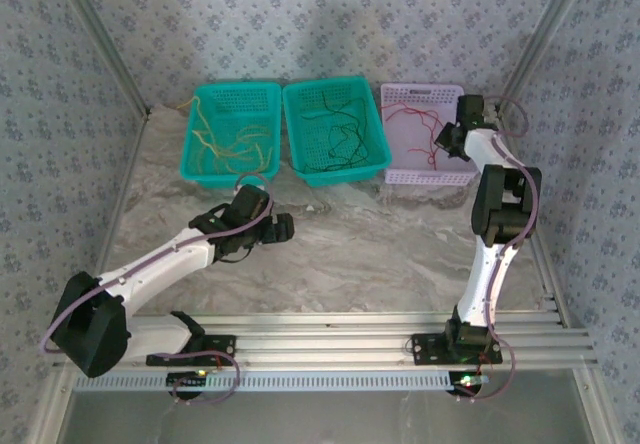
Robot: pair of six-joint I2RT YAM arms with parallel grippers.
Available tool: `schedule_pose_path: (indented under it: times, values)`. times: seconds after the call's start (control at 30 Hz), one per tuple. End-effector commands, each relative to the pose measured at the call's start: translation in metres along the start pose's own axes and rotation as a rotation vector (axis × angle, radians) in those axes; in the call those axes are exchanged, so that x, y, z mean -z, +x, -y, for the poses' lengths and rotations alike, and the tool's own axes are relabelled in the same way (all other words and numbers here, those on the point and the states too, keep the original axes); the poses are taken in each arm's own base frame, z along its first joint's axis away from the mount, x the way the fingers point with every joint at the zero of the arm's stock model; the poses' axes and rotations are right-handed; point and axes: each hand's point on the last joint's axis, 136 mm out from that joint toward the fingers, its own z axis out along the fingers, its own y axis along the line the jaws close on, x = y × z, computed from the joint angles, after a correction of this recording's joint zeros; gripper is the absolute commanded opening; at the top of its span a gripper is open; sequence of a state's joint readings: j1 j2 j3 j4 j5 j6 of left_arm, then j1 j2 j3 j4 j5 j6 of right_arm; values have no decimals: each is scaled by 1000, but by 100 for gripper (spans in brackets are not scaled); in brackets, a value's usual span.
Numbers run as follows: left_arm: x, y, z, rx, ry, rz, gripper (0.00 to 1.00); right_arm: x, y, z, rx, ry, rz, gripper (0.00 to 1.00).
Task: Untangle the cables
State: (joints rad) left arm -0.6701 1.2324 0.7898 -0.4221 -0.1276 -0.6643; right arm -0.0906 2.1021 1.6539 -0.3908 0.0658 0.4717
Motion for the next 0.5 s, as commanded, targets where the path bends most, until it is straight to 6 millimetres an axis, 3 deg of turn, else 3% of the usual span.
schedule_pose_path:
  times: [0.0, 0.27, 0.47]
  values:
    - [2, -3, 7, 5, 15, 8, 98, -4, 7, 15, 8, 78, -10, 0]
    - [-3, 2, 8, 1, 16, -9, 98, 6, 0, 34, 7, 198, 56, 0]
    - [-5, 1, 10, -2, 22, -13, 98, 4, 7, 15, 86, 197, 30, 2]
